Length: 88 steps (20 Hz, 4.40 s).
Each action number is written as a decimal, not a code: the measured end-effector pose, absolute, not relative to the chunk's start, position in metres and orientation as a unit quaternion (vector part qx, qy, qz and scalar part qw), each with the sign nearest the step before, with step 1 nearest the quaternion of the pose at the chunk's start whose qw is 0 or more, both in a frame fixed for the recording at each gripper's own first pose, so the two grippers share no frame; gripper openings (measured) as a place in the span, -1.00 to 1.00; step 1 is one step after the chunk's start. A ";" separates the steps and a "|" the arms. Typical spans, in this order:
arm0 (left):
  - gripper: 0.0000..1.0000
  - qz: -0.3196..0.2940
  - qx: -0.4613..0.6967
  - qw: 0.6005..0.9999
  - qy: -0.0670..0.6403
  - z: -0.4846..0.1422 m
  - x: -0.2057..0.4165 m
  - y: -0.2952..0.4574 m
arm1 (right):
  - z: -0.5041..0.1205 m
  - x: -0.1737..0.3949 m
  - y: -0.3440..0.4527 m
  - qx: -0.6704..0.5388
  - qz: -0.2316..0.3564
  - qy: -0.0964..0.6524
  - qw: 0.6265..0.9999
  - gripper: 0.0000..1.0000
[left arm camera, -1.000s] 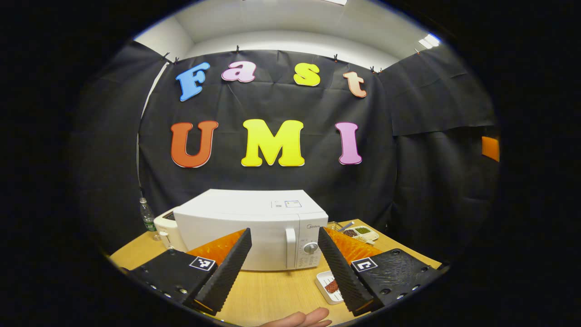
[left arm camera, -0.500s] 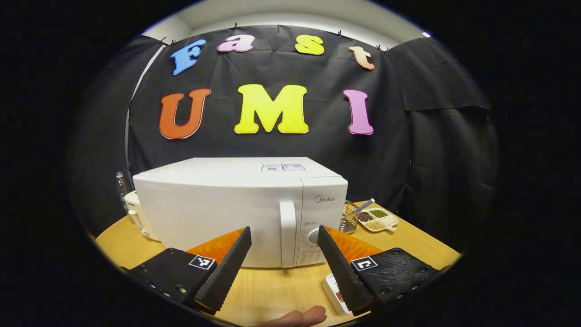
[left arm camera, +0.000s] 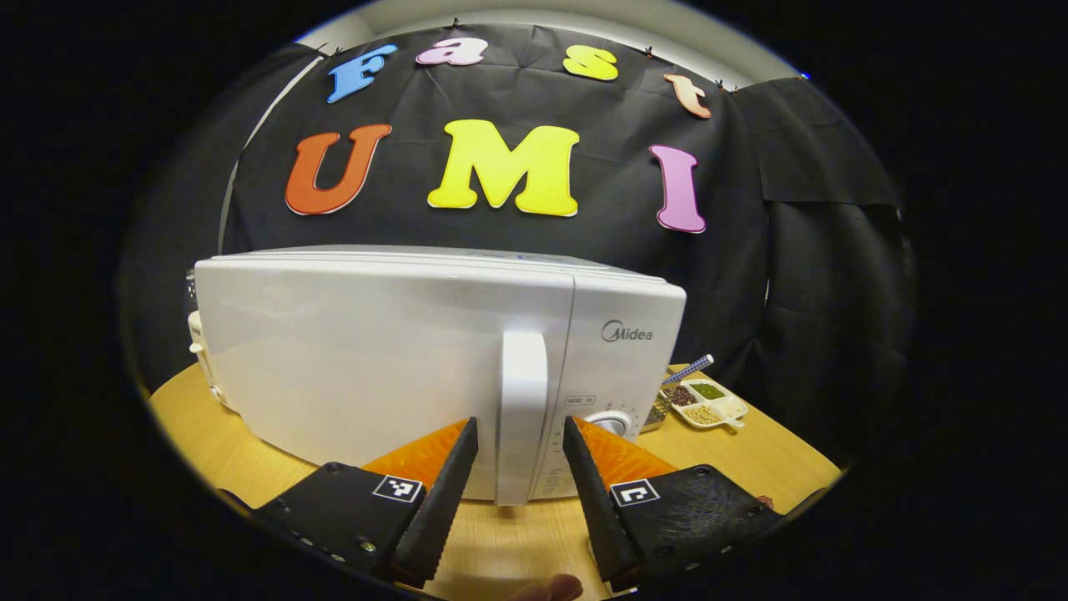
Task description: Open the microwave oven with the left hand, put the food in, and close the microwave oven.
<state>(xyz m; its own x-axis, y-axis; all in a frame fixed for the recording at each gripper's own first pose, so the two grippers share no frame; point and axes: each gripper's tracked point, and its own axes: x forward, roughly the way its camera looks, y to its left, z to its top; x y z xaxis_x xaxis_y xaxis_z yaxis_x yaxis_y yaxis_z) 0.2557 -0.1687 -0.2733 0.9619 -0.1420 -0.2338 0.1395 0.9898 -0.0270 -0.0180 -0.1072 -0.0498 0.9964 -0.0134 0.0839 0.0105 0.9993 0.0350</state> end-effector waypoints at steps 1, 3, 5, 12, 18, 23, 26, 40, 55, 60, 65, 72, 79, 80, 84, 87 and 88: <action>-0.02 -0.071 -0.006 0.990 0.118 -0.275 0.259 -0.170 | -0.047 -0.019 -0.111 0.020 -0.007 -0.051 0.998 1.00; 0.05 -0.067 -0.012 0.992 0.110 -0.270 0.260 -0.168 | -0.050 -0.025 -0.111 0.041 -0.002 -0.052 0.998 1.00; -0.19 -0.080 -0.030 0.989 0.121 -0.274 0.256 -0.175 | -0.060 -0.031 -0.105 0.057 0.013 -0.031 0.998 1.00; -0.92 -0.068 -0.022 0.990 0.121 -0.278 0.254 -0.172 | -0.063 -0.041 -0.108 0.048 0.022 -0.020 0.998 1.00; -0.92 -0.084 -0.016 0.991 0.101 -0.273 0.220 -0.165 | -0.073 -0.040 -0.111 0.058 0.021 -0.010 0.998 1.00; -0.92 -0.124 -0.011 0.986 0.108 -0.271 0.174 -0.149 | -0.081 -0.042 -0.099 0.061 0.032 0.006 0.998 1.00; -0.92 -0.139 -0.007 0.983 0.120 -0.271 0.148 -0.135 | -0.082 -0.045 -0.094 0.061 0.034 0.009 0.998 1.00; 0.87 -0.040 0.019 0.989 0.144 -0.283 -0.024 0.073 | -0.092 -0.056 -0.042 0.068 0.080 0.017 0.994 1.00; 0.88 0.022 -0.026 0.995 0.094 -0.206 -0.077 0.122 | -0.120 -0.018 -0.019 0.025 0.073 0.051 0.996 1.00; 0.87 -0.003 -0.006 0.999 0.048 -0.143 -0.060 0.076 | -0.158 0.041 -0.022 0.016 0.080 0.106 0.991 0.86; 0.87 -0.007 -0.023 0.999 0.021 -0.093 -0.025 0.038 | -0.211 0.099 -0.021 0.018 0.093 0.180 0.979 1.00; 0.87 -0.008 0.004 1.000 0.007 -0.065 0.021 0.000 | -0.302 0.156 -0.021 0.040 0.129 0.309 0.942 0.80; 0.87 -0.007 0.017 1.000 0.016 -0.077 0.046 -0.010 | -0.370 0.161 0.026 0.162 0.232 0.429 0.858 0.36; 0.87 -0.001 0.025 0.999 0.020 -0.080 0.049 -0.008 | -0.376 0.161 0.032 0.177 0.239 0.441 0.847 0.34; 0.87 0.007 0.038 0.999 0.024 -0.083 0.049 -0.005 | -0.386 0.157 0.045 0.251 0.262 0.479 0.799 0.22; 0.88 0.017 0.031 0.999 0.023 -0.086 0.051 0.003 | -0.396 0.150 0.047 0.296 0.258 0.518 0.760 -0.68; 0.88 0.021 0.024 0.999 0.026 -0.089 0.052 0.006 | -0.393 0.143 0.047 0.306 0.263 0.528 0.748 -0.66</action>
